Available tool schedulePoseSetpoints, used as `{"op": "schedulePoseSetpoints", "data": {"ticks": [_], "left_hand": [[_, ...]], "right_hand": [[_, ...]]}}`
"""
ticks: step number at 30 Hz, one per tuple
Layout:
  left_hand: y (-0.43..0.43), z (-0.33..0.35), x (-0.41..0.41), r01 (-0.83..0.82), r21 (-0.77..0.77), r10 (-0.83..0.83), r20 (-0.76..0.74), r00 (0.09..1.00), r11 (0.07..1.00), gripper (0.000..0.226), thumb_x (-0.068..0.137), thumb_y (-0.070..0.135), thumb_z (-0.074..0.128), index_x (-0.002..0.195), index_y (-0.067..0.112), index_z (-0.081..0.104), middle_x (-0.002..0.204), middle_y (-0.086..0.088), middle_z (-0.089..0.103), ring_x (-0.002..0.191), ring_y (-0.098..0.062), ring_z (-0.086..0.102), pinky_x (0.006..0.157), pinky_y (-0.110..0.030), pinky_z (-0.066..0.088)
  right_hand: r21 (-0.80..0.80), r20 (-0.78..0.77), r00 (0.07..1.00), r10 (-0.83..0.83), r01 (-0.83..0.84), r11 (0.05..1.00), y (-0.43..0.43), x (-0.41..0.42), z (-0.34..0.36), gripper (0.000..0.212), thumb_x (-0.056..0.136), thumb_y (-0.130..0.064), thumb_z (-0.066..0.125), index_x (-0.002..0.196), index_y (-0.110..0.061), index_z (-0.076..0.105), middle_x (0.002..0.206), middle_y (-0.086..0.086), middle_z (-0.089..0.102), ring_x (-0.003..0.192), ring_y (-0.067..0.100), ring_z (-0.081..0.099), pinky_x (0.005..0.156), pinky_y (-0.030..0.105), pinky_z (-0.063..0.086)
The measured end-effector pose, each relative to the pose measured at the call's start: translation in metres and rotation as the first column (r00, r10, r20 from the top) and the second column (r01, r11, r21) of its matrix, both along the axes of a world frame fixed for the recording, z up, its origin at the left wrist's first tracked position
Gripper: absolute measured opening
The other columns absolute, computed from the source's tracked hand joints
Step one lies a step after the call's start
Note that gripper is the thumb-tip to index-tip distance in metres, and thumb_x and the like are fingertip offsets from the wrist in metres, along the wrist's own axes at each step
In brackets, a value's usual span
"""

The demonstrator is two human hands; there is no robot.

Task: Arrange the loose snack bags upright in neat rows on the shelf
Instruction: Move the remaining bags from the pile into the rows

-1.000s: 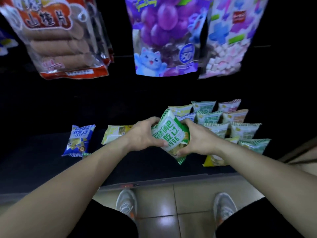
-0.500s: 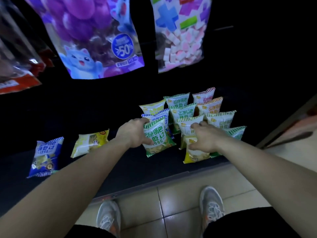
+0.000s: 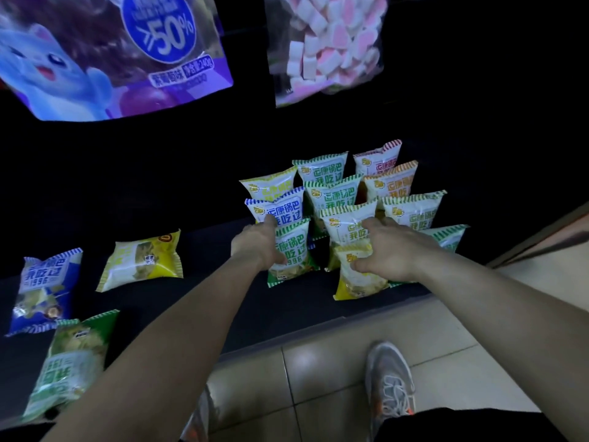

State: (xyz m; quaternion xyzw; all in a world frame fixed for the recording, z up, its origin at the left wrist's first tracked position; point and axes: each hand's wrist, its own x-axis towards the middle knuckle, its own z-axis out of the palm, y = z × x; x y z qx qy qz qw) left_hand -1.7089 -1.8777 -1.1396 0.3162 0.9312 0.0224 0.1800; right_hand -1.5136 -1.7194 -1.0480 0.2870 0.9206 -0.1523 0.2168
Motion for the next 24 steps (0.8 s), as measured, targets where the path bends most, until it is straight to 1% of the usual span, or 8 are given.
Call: {"op": "schedulePoseSetpoints", "data": {"ticks": [2,5,10,13,16,19,21,24], "left_hand": [[0.005,-0.003,0.0,0.002,0.025,-0.003,0.036,0.999,1.0,0.08,0.068,0.042,0.085,0.13,0.029,0.036,0.113,-0.004,0.058,0.107,-0.024,0.052,0.067,-0.038,0.048],[0.009,-0.007,0.001,0.005,0.059,-0.007,0.047,0.999,0.998,0.08,0.069,0.043,0.084,0.134,0.028,0.04,0.124,-0.003,0.054,0.117,-0.025,0.047,0.081,-0.042,0.05],[0.01,-0.01,0.003,0.068,0.013,-0.067,-0.082,0.994,0.998,0.08,0.072,0.051,0.079,0.138,0.028,0.041,0.131,-0.003,0.048,0.123,-0.027,0.041,0.096,-0.043,0.042],[0.009,-0.007,0.005,0.119,-0.043,-0.123,-0.139,0.983,0.992,0.086,0.072,0.055,0.077,0.141,0.024,0.036,0.136,-0.005,0.046,0.127,-0.028,0.038,0.103,-0.044,0.036],[0.003,0.006,0.006,0.152,-0.056,-0.16,-0.16,0.974,0.987,0.091,0.071,0.059,0.075,0.143,0.023,0.034,0.14,-0.006,0.043,0.13,-0.029,0.037,0.105,-0.045,0.035],[-0.011,0.035,0.002,0.163,-0.034,-0.166,-0.166,0.972,0.986,0.092,0.072,0.062,0.072,0.145,0.024,0.033,0.141,-0.006,0.043,0.13,-0.028,0.037,0.103,-0.045,0.036],[-0.028,0.063,-0.003,0.162,-0.036,-0.166,-0.177,0.97,0.986,0.09,0.075,0.063,0.069,0.147,0.024,0.032,0.143,-0.006,0.043,0.13,-0.028,0.037,0.102,-0.044,0.037],[-0.072,0.104,-0.009,0.145,-0.039,-0.15,-0.159,0.976,0.989,0.082,0.079,0.061,0.066,0.146,0.025,0.034,0.143,-0.006,0.044,0.129,-0.028,0.04,0.099,-0.044,0.041]], "right_hand": [[-0.007,0.003,1.0,0.001,-0.001,1.0,-0.001,-0.003,0.0,0.089,0.085,-0.06,0.063,0.152,-0.021,0.021,0.155,0.006,0.03,0.134,0.031,0.04,0.095,0.044,0.045],[-0.013,0.017,1.0,0.012,-0.012,1.0,-0.004,-0.008,-0.002,0.089,0.085,-0.061,0.062,0.152,-0.021,0.02,0.155,0.007,0.029,0.134,0.032,0.041,0.094,0.044,0.046],[-0.014,0.025,0.999,0.029,-0.028,1.0,-0.009,-0.014,-0.003,0.089,0.084,-0.061,0.062,0.152,-0.021,0.021,0.155,0.007,0.028,0.135,0.032,0.04,0.095,0.045,0.045],[-0.005,0.02,0.999,0.04,-0.04,0.999,-0.014,-0.018,-0.003,0.088,0.084,-0.06,0.063,0.151,-0.021,0.023,0.15,0.006,0.033,0.131,0.031,0.043,0.087,0.042,0.046],[0.023,0.012,0.998,0.067,-0.067,0.997,-0.023,-0.025,0.001,0.088,0.085,-0.059,0.063,0.152,-0.02,0.021,0.149,0.007,0.033,0.128,0.031,0.045,0.078,0.039,0.043],[0.05,-0.003,0.996,0.093,-0.092,0.994,-0.036,-0.033,0.01,0.089,0.085,-0.058,0.063,0.153,-0.019,0.021,0.154,0.008,0.028,0.129,0.032,0.044,0.082,0.04,0.046],[0.073,-0.028,0.993,0.111,-0.109,0.991,-0.047,-0.038,0.017,0.087,0.085,-0.056,0.063,0.152,-0.019,0.023,0.154,0.008,0.029,0.129,0.032,0.044,0.079,0.038,0.045],[0.086,-0.076,0.988,0.133,-0.126,0.988,-0.069,-0.05,0.026,0.087,0.086,-0.055,0.063,0.153,-0.017,0.022,0.158,0.01,0.025,0.132,0.032,0.043,0.08,0.038,0.043]]}}
